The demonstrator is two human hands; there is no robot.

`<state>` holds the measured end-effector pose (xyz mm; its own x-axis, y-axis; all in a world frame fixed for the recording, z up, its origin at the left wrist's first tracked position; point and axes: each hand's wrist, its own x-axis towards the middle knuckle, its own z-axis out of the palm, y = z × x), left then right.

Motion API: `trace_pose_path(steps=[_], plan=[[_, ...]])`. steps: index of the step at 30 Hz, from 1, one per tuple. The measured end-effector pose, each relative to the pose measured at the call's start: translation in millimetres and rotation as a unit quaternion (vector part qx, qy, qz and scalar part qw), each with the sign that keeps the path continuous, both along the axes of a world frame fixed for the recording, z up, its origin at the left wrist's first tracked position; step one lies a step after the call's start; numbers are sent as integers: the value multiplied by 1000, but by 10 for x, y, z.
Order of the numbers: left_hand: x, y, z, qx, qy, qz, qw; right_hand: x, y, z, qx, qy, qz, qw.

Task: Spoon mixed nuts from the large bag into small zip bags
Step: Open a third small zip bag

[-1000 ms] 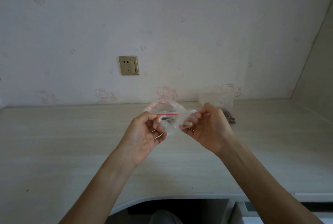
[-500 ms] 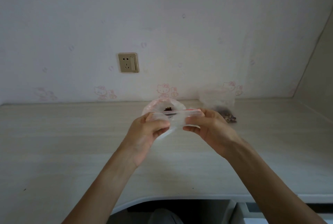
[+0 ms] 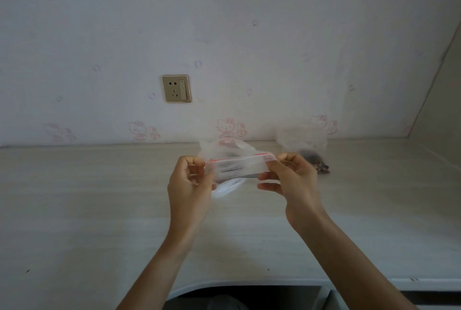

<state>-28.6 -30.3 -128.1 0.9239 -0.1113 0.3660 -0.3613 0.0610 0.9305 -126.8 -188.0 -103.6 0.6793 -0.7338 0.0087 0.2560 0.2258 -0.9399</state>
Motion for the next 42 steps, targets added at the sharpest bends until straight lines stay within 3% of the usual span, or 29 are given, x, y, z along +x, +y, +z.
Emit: trace_pose_path(steps=[8, 11, 15, 18, 20, 24, 27, 30, 33, 35, 37, 39, 42], plan=[[-73, 75, 80, -82, 175, -154, 969, -36, -61, -85, 95, -15, 60, 994], [-59, 120, 130, -121, 245, -235, 933, -50, -124, -128, 151, -38, 120, 980], [-14, 131, 179, -223, 348, -305, 858, -43, -140, -140, 234, -79, 172, 954], [-31, 94, 151, -254, 365, -330, 833, -34, -136, -119, 271, -117, 195, 935], [-45, 79, 138, -248, 332, -326, 850, -31, -116, -99, 261, -123, 218, 932], [-108, 51, 175, -135, 222, -267, 928, -16, -63, -90, 194, -90, 237, 948], [-148, 40, 217, -105, 225, -252, 935, -2, -35, -43, 177, -84, 220, 956], [-130, 73, 284, -182, 339, -294, 875, -13, -32, -22, 216, -104, 221, 945], [-123, 109, 284, -249, 407, -340, 810, -70, -2, 13, 187, -121, 265, 938], [-128, 123, 265, -212, 362, -355, 835, -92, 2, 28, 138, -125, 291, 939], [-147, 124, 250, -123, 271, -339, 892, -103, -26, 4, 67, -98, 280, 953], [-153, 87, 221, -55, 196, -256, 945, -106, -37, -46, 13, -69, 253, 965], [-157, -8, 149, -24, 127, -121, 984, -88, 49, -105, -17, -27, 180, 983]])
